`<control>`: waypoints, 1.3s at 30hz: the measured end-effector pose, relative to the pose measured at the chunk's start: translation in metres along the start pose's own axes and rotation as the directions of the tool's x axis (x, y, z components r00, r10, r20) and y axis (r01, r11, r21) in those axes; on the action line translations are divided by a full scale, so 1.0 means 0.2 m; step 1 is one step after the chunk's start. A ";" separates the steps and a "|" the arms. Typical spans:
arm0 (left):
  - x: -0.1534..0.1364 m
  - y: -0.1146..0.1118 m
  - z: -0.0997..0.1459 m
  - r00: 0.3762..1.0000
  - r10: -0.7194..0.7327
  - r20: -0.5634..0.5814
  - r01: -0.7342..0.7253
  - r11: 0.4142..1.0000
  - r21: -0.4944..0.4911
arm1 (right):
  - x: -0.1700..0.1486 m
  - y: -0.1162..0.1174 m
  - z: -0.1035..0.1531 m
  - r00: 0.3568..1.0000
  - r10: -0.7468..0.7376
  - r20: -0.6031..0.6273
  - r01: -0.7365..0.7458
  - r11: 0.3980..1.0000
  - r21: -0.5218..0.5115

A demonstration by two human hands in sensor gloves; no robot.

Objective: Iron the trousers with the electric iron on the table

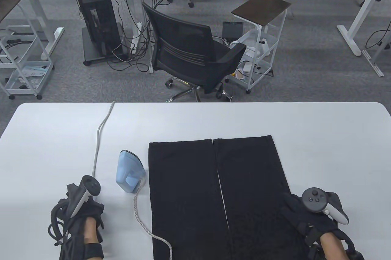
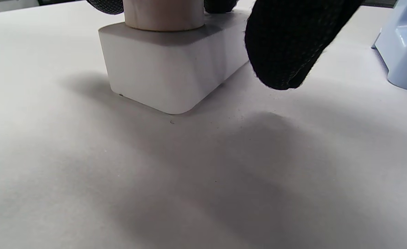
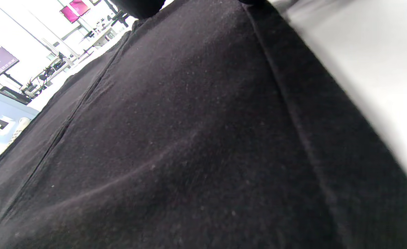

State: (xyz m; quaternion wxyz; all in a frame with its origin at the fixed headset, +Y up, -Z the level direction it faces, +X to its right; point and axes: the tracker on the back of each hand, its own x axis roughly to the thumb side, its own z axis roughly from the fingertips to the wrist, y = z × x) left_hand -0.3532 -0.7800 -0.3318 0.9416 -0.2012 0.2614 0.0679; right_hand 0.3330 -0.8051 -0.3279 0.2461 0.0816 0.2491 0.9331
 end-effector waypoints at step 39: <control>1.12 0.08 1.18 0.501 -0.148 0.853 -0.395 0.838 0.378 | 0.86 -0.04 0.26 0.915 0.252 0.315 -0.030 0.821 -0.570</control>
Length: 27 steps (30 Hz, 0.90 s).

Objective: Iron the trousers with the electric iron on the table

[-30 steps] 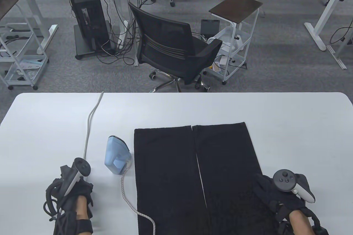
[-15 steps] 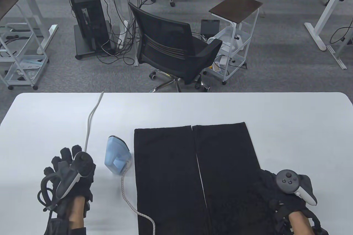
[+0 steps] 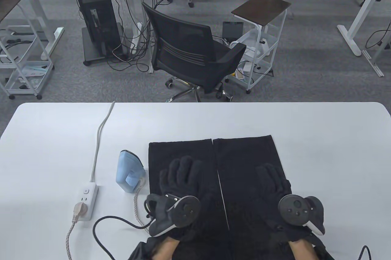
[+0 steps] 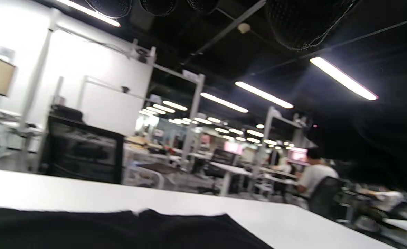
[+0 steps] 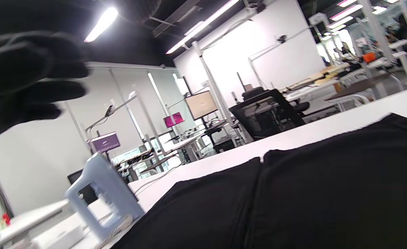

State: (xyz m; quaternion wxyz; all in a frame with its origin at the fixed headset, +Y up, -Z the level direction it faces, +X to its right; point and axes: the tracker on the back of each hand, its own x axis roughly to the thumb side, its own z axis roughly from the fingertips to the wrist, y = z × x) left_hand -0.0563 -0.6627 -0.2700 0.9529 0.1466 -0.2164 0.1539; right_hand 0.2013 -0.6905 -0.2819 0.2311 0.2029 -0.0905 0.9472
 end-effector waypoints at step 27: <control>-0.17 -0.40 0.11 0.994 0.071 -0.080 -0.086 0.974 -0.212 | -0.09 0.34 0.04 0.992 0.085 -0.097 -0.060 0.969 0.238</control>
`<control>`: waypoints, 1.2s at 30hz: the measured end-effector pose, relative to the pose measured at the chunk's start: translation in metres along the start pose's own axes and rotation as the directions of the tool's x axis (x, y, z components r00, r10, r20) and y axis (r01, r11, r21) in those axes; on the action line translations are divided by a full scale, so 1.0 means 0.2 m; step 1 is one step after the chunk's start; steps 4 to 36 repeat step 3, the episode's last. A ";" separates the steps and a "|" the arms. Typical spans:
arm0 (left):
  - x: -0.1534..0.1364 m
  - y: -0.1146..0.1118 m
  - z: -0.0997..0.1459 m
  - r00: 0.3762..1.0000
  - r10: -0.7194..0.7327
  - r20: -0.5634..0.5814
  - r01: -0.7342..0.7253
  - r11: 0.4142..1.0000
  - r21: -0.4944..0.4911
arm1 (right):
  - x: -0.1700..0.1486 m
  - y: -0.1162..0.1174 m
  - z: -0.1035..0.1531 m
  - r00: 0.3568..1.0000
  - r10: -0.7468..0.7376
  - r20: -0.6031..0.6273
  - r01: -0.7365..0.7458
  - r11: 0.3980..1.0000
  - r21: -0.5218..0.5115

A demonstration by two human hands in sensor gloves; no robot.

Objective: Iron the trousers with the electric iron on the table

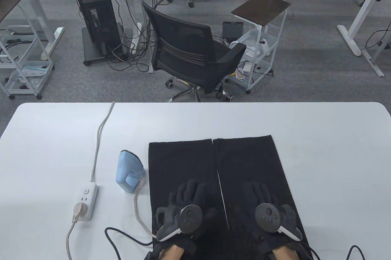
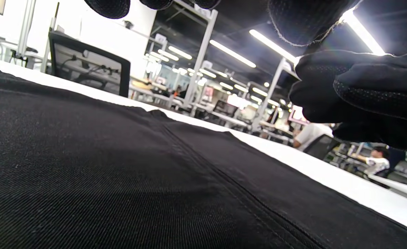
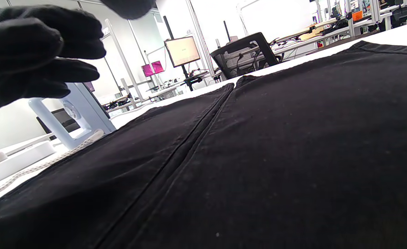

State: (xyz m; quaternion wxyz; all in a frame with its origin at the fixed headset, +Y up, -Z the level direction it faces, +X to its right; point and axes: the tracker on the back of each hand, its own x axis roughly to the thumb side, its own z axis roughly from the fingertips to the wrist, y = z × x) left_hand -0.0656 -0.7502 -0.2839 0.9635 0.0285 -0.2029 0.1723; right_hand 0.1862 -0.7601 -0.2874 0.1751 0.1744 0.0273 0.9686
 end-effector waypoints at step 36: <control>-0.01 0.00 0.00 1.000 0.006 -0.004 -0.006 1.000 -0.005 | 0.01 0.01 0.00 1.000 0.000 0.002 0.000 1.000 0.015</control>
